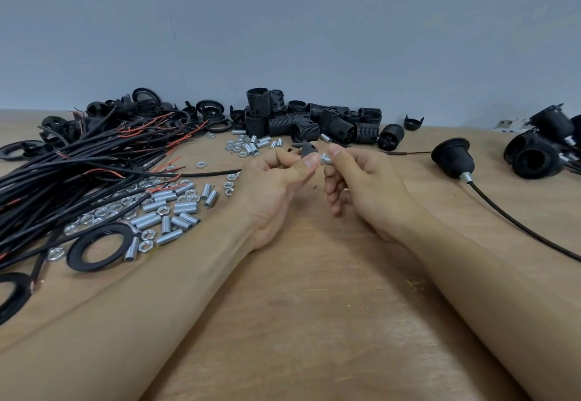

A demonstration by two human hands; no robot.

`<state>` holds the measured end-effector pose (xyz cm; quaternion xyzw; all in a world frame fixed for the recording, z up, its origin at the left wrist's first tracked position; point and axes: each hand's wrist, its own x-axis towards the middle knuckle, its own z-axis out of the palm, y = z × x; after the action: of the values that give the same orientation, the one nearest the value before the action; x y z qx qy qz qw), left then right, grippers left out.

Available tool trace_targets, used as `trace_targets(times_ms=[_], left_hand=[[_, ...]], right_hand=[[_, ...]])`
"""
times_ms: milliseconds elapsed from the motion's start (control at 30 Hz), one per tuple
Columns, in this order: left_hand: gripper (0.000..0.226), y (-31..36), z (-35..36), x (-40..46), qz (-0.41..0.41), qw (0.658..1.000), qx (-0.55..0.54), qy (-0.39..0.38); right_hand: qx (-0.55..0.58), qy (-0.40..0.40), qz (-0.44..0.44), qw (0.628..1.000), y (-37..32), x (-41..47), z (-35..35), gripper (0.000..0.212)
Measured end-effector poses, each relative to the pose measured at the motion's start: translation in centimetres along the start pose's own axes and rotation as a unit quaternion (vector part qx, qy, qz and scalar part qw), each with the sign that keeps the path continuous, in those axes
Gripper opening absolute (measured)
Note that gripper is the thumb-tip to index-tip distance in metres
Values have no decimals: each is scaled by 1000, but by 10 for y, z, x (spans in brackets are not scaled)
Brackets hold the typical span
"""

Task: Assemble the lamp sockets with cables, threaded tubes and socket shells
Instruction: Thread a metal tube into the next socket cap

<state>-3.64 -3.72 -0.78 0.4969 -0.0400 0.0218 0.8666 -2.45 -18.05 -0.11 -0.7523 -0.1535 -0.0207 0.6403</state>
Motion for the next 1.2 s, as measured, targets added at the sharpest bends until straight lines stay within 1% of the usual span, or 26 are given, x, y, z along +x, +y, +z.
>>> trace_targets(times_ms=[67, 133, 233, 300, 333, 400, 467, 533, 667, 700, 833, 933, 1000, 1100, 1200], left_hand=[[19, 0, 0, 0, 4, 1000, 10, -9], [18, 1, -1, 0, 15, 999, 35, -7], [17, 0, -2, 1, 24, 997, 68, 9], [19, 1, -3, 1, 17, 997, 80, 12], [21, 1, -3, 1, 12, 996, 84, 10], [21, 1, -2, 0, 8, 996, 89, 7], [17, 1, -2, 0, 14, 996, 87, 6], [18, 1, -2, 0, 15, 997, 77, 3], [22, 3, -1, -3, 17, 996, 91, -4], [22, 3, 0, -4, 22, 995, 98, -4], [24, 2, 2, -6, 34, 993, 113, -4], [24, 2, 1, -6, 35, 991, 132, -11], [24, 2, 1, -6, 32, 991, 128, -10], [24, 2, 1, -6, 40, 991, 130, -13], [25, 1, 2, -6, 46, 991, 129, -9]], right_hand=[[23, -11, 20, 999, -1, -1, 1, 41], [-3, -2, 1, 1000, -2, -2, 0, 40], [-86, 25, -62, 994, -1, -2, -2, 26], [-109, 37, -91, 989, 0, -2, -3, 14], [-112, 43, -101, 988, 0, -2, -4, 12], [-110, 52, -124, 985, -1, -1, -5, 13], [-113, 52, -147, 981, -2, -1, -6, 19], [-108, 49, -150, 981, -3, -2, -7, 24], [-103, 44, -123, 986, -2, -1, -11, 11], [-109, 40, -115, 987, -2, -1, -11, 13], [-121, 24, -99, 987, -3, -3, -7, 35], [-76, 19, -55, 995, -7, -4, 0, 58], [-51, 21, -39, 998, -8, -4, 0, 63], [-43, 14, -22, 999, -8, -5, 1, 68], [-19, 17, 10, 1000, -8, -4, 1, 70]])
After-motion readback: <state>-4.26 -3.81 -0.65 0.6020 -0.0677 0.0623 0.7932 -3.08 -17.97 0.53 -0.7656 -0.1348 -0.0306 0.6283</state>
